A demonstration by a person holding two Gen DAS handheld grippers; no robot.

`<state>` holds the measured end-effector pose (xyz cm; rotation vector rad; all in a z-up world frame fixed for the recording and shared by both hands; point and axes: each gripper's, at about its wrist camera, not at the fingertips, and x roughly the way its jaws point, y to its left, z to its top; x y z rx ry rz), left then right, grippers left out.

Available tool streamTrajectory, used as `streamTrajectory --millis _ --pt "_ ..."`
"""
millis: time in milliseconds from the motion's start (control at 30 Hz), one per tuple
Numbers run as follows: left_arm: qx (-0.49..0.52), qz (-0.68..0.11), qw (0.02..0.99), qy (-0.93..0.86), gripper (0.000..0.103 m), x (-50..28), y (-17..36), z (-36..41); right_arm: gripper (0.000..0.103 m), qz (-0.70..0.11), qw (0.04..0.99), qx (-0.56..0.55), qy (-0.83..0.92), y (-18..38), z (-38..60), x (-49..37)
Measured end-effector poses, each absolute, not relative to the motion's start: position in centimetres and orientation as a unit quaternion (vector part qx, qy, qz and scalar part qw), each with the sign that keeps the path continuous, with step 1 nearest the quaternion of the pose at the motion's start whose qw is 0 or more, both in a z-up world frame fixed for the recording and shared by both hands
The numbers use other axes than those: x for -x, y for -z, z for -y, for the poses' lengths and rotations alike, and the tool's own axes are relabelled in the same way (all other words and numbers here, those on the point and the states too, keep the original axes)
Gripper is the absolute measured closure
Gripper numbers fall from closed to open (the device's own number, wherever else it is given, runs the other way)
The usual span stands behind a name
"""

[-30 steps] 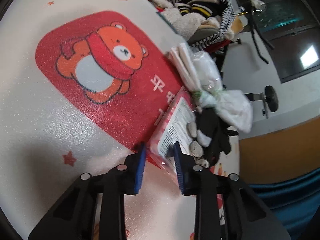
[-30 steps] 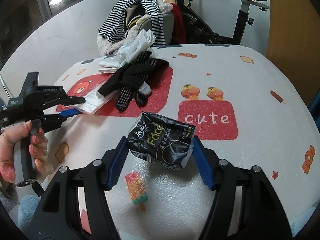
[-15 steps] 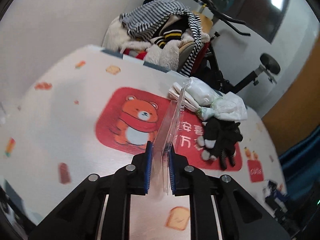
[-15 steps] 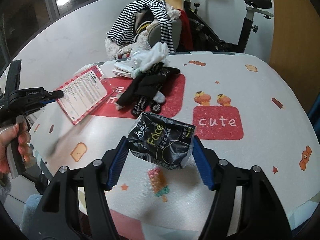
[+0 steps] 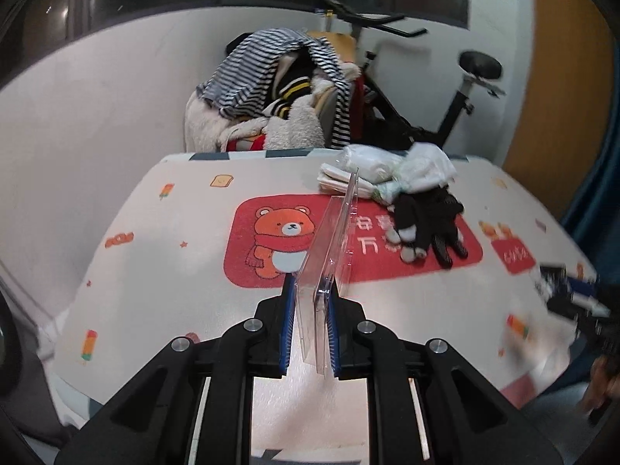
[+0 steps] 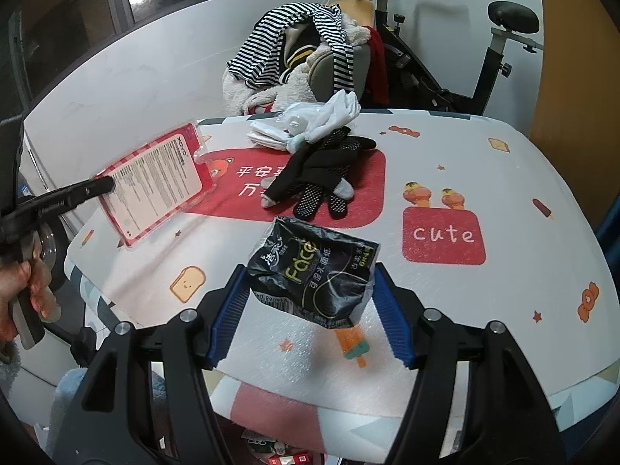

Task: Collect trash
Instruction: 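Carry both items over the bin and open the left tool to drop the card packet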

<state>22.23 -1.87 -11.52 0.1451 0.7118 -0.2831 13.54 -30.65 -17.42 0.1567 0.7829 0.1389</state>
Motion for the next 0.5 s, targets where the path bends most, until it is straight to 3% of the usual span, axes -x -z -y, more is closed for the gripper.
streamTrajectory --millis 500 --pt "-0.192 -0.309 0.915 0.176 0.088 -16.7 13.2 5.4 0.039 -0.394 0.913 -0.089 -0.061 18.6 30.6 -12.1"
